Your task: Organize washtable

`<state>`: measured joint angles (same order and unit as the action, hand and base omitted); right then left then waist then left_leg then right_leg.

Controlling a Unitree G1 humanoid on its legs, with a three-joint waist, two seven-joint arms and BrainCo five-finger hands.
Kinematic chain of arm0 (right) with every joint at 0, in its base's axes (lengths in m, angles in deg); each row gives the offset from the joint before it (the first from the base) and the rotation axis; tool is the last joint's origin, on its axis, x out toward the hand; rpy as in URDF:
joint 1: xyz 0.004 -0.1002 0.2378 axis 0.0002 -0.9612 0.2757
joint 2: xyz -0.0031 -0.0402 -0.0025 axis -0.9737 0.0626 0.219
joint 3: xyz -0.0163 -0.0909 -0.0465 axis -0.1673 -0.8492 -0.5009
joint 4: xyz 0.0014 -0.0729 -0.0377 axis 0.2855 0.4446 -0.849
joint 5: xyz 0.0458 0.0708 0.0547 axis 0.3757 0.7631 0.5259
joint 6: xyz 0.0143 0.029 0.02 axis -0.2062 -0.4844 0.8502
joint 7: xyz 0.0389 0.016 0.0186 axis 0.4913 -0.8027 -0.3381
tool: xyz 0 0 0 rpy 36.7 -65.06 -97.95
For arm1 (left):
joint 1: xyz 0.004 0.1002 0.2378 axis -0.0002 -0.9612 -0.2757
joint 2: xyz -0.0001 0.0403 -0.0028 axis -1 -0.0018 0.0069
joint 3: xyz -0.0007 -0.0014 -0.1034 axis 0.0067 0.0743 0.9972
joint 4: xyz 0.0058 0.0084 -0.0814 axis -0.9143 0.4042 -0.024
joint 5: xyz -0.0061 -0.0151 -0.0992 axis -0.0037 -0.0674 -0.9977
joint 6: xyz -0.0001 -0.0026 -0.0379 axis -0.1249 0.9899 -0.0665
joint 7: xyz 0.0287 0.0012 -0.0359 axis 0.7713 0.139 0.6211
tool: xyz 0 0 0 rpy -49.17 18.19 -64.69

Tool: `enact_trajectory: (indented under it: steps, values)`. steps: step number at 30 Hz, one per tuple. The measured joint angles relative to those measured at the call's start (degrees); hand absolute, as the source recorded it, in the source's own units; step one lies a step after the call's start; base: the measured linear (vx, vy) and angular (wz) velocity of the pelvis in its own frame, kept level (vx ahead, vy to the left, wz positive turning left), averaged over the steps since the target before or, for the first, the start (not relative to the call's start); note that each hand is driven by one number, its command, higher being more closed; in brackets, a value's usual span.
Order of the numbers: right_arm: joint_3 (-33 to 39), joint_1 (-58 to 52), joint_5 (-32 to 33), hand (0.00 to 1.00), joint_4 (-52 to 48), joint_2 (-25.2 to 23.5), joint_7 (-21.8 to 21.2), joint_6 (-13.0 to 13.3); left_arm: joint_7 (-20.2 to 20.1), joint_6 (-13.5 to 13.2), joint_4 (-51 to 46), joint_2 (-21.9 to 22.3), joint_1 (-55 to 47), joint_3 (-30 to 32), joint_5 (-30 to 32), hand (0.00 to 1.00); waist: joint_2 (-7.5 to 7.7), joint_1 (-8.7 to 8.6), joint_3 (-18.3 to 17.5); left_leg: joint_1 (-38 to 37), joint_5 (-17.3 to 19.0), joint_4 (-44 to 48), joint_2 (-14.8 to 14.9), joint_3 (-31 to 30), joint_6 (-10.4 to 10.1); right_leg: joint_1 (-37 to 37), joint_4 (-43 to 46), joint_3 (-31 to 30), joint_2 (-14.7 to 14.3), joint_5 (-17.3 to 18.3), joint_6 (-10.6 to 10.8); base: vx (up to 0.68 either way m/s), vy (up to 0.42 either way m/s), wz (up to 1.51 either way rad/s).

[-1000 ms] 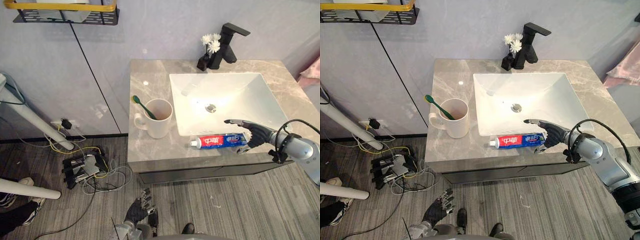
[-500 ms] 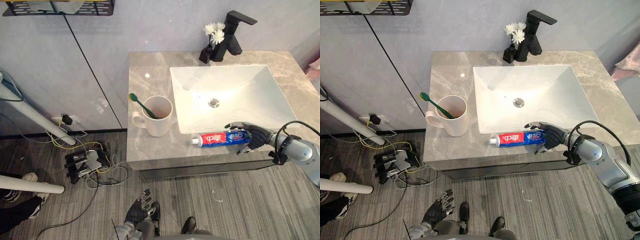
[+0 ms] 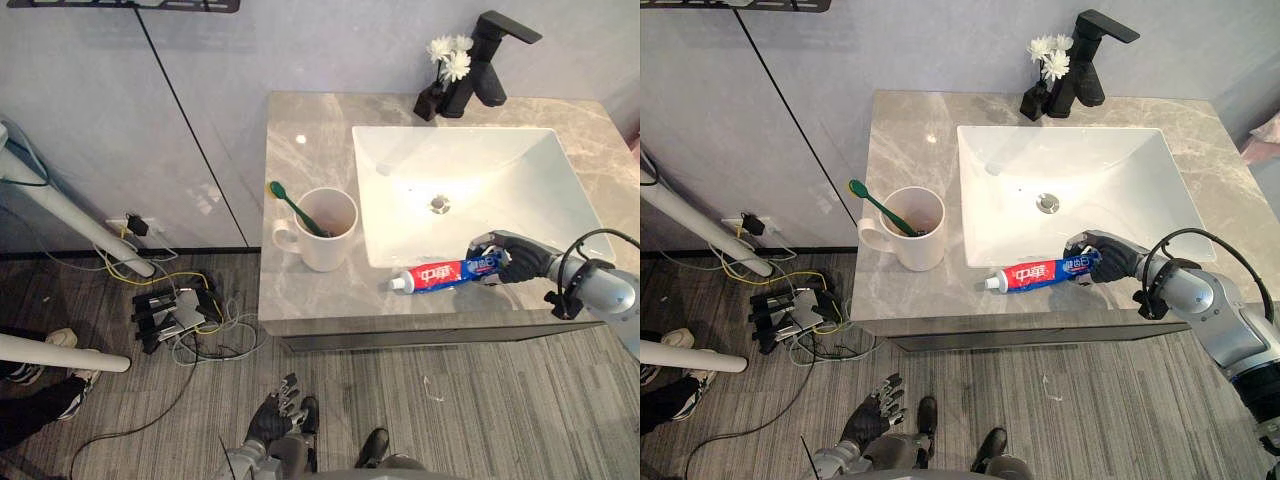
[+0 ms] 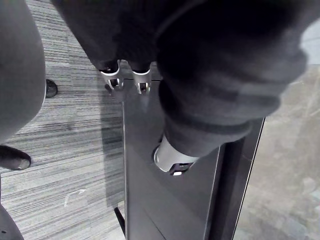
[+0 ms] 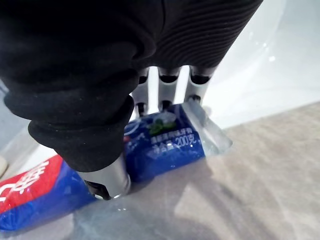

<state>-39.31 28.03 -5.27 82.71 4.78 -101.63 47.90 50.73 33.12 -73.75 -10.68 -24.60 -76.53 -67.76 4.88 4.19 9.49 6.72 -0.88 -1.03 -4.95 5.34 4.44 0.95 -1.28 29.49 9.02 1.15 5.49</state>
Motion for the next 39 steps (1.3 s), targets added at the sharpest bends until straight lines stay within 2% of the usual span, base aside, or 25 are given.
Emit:
enact_trajectory:
  steps: [14,18,24,36,39]
  values:
    - [-1.4,5.4,0.1,1.0,-0.1,0.0,-1.4,-0.2,0.1,0.0,-0.9,0.0,1.6,2.6,0.5,0.0,1.01,0.07,0.4,-0.3,0.0,0.1,0.0,-0.4,0.0,0.6,-0.1,0.4,-0.1,0.0,0.0,0.0,-0.005,0.01]
    - [-1.2,11.7,0.3,1.0,2.5,0.0,-0.5,-0.2,0.6,0.0,-0.9,0.6,1.7,4.0,0.5,0.0,1.96,-0.1,0.0,-0.5,0.0,0.1,0.1,-0.4,0.0,0.8,-0.1,0.3,-0.2,0.0,0.0,0.0,0.0,0.0]
    - [-0.3,15.1,0.8,1.0,4.8,0.0,1.0,-0.2,1.4,0.1,-0.7,0.6,3.4,4.7,0.5,0.0,2.71,-0.12,-0.7,-1.1,0.0,0.8,0.1,-0.3,0.0,1.7,-0.1,0.3,-0.2,0.0,-0.1,0.0,0.0,0.0]
    - [3.6,18.5,1.8,1.0,9.2,0.6,2.7,0.2,2.4,0.1,2.2,1.7,3.3,6.8,0.4,0.0,2.21,-0.46,-4.5,-2.2,0.0,0.7,0.4,0.8,0.0,2.1,0.0,-0.7,-0.3,-0.2,-0.2,-0.03,-0.006,-0.05]
    - [8.2,19.7,1.9,1.0,8.6,-0.4,5.5,0.3,2.6,0.1,2.3,3.0,3.5,9.2,-4.1,0.0,1.35,-0.21,-5.5,-2.4,-0.4,-0.1,0.4,0.5,0.0,2.2,0.0,-0.6,-0.4,-0.2,-0.2,0.0,-0.005,0.02]
